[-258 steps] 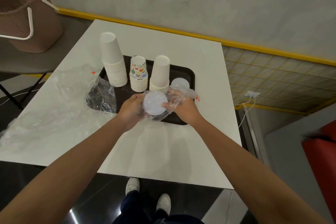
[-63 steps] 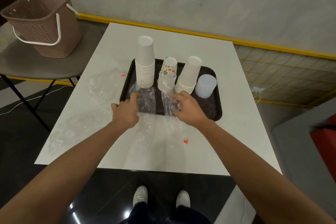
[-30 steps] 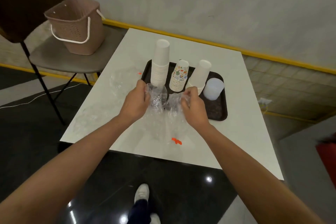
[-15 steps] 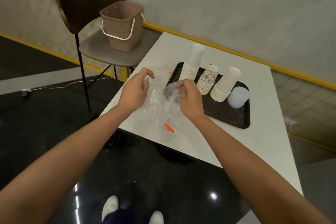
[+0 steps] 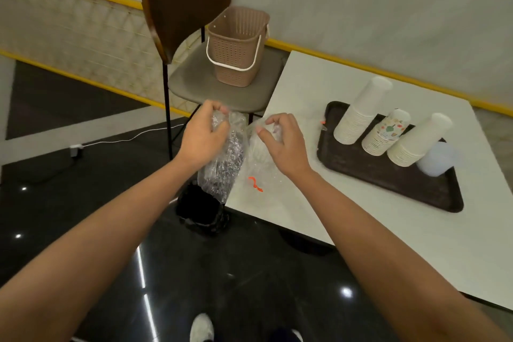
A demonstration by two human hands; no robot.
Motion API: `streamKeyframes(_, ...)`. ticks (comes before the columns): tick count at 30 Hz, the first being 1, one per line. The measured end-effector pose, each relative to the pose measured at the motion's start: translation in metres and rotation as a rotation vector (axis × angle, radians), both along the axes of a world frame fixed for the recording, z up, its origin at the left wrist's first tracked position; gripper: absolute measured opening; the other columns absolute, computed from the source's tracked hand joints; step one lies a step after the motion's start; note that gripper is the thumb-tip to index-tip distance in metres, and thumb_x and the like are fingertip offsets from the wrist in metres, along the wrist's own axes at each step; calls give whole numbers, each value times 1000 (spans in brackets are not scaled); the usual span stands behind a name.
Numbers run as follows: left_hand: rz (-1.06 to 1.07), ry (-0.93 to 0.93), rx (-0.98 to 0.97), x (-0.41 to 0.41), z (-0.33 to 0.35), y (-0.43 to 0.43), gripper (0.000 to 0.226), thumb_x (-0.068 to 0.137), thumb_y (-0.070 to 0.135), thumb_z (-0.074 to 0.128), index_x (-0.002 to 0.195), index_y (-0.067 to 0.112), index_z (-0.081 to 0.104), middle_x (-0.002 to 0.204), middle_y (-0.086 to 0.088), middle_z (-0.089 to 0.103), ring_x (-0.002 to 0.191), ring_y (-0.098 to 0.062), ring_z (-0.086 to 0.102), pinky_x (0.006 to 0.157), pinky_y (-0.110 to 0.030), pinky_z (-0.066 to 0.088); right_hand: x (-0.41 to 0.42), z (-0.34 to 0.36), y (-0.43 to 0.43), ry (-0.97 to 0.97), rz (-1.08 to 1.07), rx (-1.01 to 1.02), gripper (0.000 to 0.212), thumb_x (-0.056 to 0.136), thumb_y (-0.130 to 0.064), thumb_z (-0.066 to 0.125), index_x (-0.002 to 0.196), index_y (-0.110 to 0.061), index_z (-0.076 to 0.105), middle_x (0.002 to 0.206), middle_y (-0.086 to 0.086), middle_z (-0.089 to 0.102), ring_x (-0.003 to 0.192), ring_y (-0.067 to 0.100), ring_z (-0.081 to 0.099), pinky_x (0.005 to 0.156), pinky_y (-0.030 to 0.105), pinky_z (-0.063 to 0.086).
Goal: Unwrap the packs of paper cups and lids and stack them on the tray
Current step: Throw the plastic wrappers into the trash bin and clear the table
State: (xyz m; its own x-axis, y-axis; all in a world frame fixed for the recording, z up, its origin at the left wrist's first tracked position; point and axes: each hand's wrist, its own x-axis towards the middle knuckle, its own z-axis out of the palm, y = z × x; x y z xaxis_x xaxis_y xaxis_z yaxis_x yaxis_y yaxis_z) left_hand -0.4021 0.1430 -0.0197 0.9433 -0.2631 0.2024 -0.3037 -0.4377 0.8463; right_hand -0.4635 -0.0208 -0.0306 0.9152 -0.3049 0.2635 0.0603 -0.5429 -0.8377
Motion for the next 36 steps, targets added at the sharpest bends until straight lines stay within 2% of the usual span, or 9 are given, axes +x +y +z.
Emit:
streamKeyframes(2,-38,20,-11,18,-6,20,15,89,20,49,104,22,47,94,8,56,45,-11,38,54,-30,36,15,-6,21,19,-13,-8,37,76,-44,63,97,-14,56,102,-1,54,91,3,48,77,12,37)
streamKeyframes(5,-74,60,-6,43,-19,44,16,90,17,48,105,22,44,100,-1,56,50,-1,42,58,-35,40,38,-18,47,68,-23,-35,32,77,-28,71,101,-17,53,104,-5,49,93,4,47,80,19,40)
streamKeyframes(8,-104,146,20,66,-42,58,21,88,17,41,108,23,40,111,-8,53,81,-18,55,81,-45,46,59,-33,66,175,0,-91,32,81,-15,66,110,-15,51,110,-4,45,102,11,49,87,27,40)
streamKeyframes(11,-100,217,108,92,-73,66,23,86,19,42,108,20,36,113,-4,45,105,-23,48,94,-47,42,83,-55,83,296,10,-92,32,87,-9,60,117,-14,50,119,2,45,106,16,52,89,28,43)
streamKeyframes(16,-59,259,313,129,-141,73,28,85,1,44,111,9,39,108,-5,38,100,-23,34,91,-40,34,126,-109,104,466,24,-136,44,85,-1,60,125,-17,49,125,5,43,107,22,54,89,35,49)
streamKeyframes(20,-62,251,291,151,-202,82,31,77,-8,50,95,12,35,101,-8,39,94,-33,46,77,-38,37,152,-160,124,603,-25,-160,61,83,0,59,138,-16,39,131,8,41,117,27,50,99,40,45)
streamKeyframes(23,-63,297,370,166,-247,90,32,78,-3,60,90,13,34,97,-9,40,84,-37,51,73,-44,41,163,-205,141,680,-70,-141,70,84,-1,54,146,-16,26,137,10,38,125,30,43,104,42,40)
streamKeyframes(28,-167,346,450,185,-344,99,30,78,10,69,95,9,44,97,-8,42,83,-27,49,72,-35,40,180,-300,161,717,-110,-34,62,89,-2,50,146,-12,30,145,12,34,134,26,35,112,32,30)
streamKeyframes(36,-324,424,601,200,-512,101,57,81,13,69,128,4,39,131,-18,41,115,-36,48,92,-41,43,189,-464,157,943,6,-93,66,92,-9,54,150,-14,21,152,11,27,137,28,32,113,30,27)
